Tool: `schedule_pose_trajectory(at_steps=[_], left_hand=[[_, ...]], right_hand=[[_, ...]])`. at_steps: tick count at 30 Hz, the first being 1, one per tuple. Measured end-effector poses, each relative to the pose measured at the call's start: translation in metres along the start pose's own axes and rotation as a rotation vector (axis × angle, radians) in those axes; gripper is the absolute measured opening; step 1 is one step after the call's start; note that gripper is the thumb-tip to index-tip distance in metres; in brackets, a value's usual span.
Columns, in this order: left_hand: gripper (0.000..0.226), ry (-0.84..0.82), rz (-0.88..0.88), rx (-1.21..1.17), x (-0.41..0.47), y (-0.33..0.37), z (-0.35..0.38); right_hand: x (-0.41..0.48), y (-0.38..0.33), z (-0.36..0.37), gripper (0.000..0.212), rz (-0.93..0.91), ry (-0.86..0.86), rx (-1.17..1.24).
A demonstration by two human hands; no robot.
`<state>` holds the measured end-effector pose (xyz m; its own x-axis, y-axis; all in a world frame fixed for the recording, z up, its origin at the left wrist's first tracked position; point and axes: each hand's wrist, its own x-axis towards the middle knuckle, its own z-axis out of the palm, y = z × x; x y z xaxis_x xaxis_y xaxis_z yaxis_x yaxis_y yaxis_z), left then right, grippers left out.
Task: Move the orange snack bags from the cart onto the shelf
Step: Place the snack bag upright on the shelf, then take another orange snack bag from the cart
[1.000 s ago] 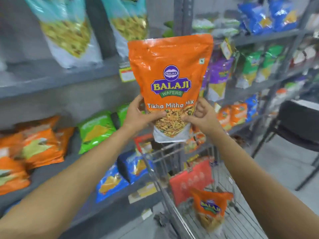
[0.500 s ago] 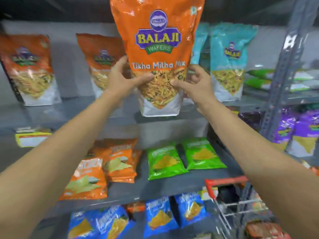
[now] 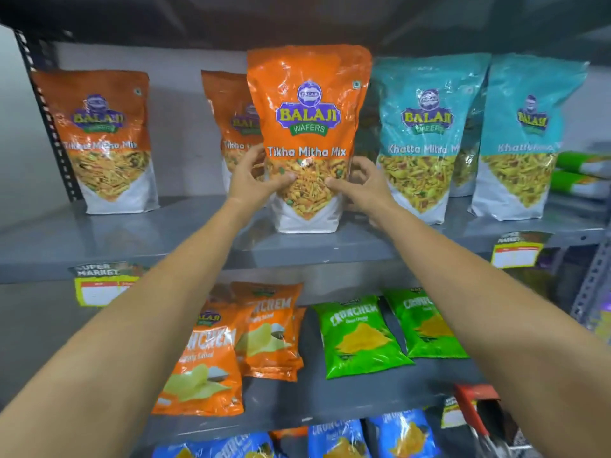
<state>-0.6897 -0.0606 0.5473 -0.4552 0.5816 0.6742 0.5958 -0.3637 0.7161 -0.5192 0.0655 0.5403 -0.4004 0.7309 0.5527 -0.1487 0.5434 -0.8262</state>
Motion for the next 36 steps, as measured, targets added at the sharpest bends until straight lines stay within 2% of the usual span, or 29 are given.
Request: schedule_pose_trajectory(at_steps=[3, 6, 10, 12, 15, 21, 25, 30, 33, 36], left_hand=[[0.074, 0.035, -0.017, -0.034, -0.007, -0.008, 0.002], [0.073, 0.095, 0.025, 0.026, -0.019, -0.006, 0.004], [0.043, 0.411, 0.259, 0.072, -0.048, 0.008, 0.007], [0.035, 0.434, 0.35, 0.101, -0.076, 0.014, 0.018], [0.029, 0.317, 0.379, 0.159, -0.135, 0.01, 0.056], [0.032, -0.031, 0.255, 0.103, -0.258, -0.003, 0.179], [0.031, -0.232, 0.097, -0.051, -0.341, 0.005, 0.273], [0.038, -0.452, -0.154, -0.101, -0.424, 0.02, 0.374], [0.044, -0.689, -0.338, 0.038, -0.466, 0.018, 0.426], [0.043, -1.047, -0.597, 0.32, -0.505, 0.004, 0.464]], right_hand=[[-0.001, 0.001, 0.0, 0.033, -0.011, 0.014, -0.012], [-0.017, 0.003, -0.001, 0.041, -0.103, 0.134, -0.149], [-0.059, 0.013, -0.024, 0.028, -0.457, 0.368, -0.488], [-0.09, 0.022, -0.045, 0.026, -0.498, 0.465, -0.538], [-0.147, 0.052, -0.088, 0.026, -0.455, 0.539, -0.653], [-0.282, 0.114, -0.195, 0.036, -0.219, 0.469, -0.882], [-0.373, 0.144, -0.27, 0.04, -0.017, 0.454, -0.967], [-0.471, 0.172, -0.352, 0.042, 0.234, 0.525, -0.977], [-0.514, 0.184, -0.399, 0.04, 0.361, 0.552, -0.958], [-0.547, 0.2, -0.433, 0.044, 0.476, 0.58, -0.931]])
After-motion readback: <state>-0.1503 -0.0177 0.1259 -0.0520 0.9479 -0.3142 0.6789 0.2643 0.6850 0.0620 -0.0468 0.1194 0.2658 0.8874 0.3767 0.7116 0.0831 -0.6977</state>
